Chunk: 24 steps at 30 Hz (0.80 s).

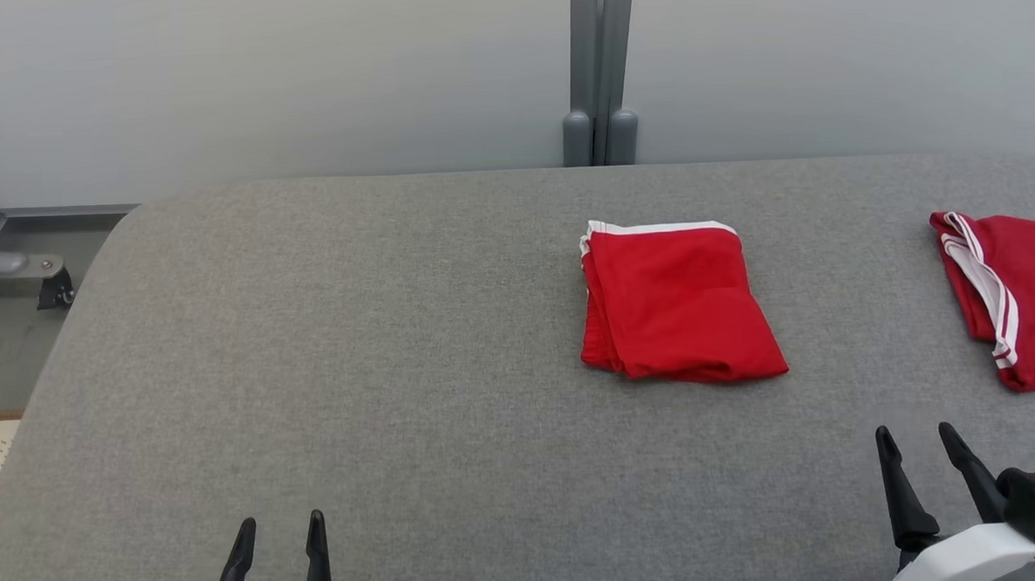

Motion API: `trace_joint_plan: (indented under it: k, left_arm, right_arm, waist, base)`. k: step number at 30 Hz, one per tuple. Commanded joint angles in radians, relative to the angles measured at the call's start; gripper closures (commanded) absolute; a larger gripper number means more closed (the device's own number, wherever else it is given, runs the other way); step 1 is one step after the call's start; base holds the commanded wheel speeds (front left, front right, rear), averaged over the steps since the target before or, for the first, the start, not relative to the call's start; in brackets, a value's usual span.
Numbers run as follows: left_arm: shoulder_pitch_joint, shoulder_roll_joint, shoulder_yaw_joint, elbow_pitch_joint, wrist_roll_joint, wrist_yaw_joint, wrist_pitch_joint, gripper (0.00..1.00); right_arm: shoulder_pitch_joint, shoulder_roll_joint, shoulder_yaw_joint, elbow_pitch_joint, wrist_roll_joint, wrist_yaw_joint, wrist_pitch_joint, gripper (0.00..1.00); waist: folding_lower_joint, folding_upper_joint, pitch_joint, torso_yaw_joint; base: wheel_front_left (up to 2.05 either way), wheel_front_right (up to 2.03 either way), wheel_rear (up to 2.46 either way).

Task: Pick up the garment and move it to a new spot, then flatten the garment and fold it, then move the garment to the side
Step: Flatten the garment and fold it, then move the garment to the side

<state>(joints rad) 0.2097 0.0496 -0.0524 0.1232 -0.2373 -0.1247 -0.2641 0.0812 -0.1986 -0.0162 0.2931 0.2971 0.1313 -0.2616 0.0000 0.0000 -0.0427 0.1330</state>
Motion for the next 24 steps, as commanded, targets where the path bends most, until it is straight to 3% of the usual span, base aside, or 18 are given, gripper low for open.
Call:
trace_joint_plan:
  k: [1, 6, 9, 13, 17, 20, 24]
  left_arm:
    - [0.011, 0.002, 0.0, -0.003, -0.003, -0.005, 0.0, 0.0]
    - [-0.003, 0.002, -0.002, -0.002, -0.001, -0.006, 0.0, 0.0]
    - [-0.019, 0.002, -0.017, -0.004, -0.004, -0.007, 0.0, 0.0]
    - [-0.065, 0.002, -0.046, -0.008, -0.005, -0.007, 0.0, 0.0]
    - [-0.116, 0.002, -0.086, -0.002, -0.016, -0.007, 0.0, 0.0]
    - [-0.149, 0.002, -0.109, 0.006, -0.025, -0.007, 0.0, 0.0]
    - [-0.179, 0.002, -0.134, 0.015, -0.038, -0.007, 0.0, 0.0]
  right_arm:
    - [-0.001, 0.0, 0.004, 0.008, -0.003, -0.001, -0.004, 0.0]
    - [-0.053, 0.014, 0.036, 0.071, 0.06, -0.001, -0.004, 0.0]
    - [-0.14, 0.007, 0.041, 0.107, 0.137, -0.001, 0.065, 0.0]
    - [-0.305, 0.005, 0.024, 0.127, 0.248, -0.001, 0.31, 0.0]
    - [-0.476, -0.011, -0.022, 0.161, 0.28, -0.001, 0.582, 0.0]
    - [-0.58, -0.021, -0.048, 0.203, 0.21, -0.001, 0.716, 0.0]
    - [-0.688, 0.001, -0.099, 0.277, 0.134, -0.001, 0.802, 0.0]
  waist:
    - [0.0, 0.0, 0.004, -0.003]
    - [0.0, 0.0, 0.024, -0.011]
    - [0.0, 0.0, 0.055, -0.017]
    - [0.0, 0.0, 0.133, -0.013]
    - [0.0, 0.0, 0.199, 0.019]
    - [0.0, 0.0, 0.238, 0.054]
    - [0.0, 0.0, 0.28, 0.093]
  base:
    - [0.0, 0.0, 0.0]
    - [0.0, 0.0, 0.0]
    - [0.0, 0.0, 0.0]
    - [0.0, 0.0, 0.0]
    - [0.0, 0.0, 0.0]
    - [0.0, 0.0, 0.0]
    - [0.0, 0.0, 0.0]
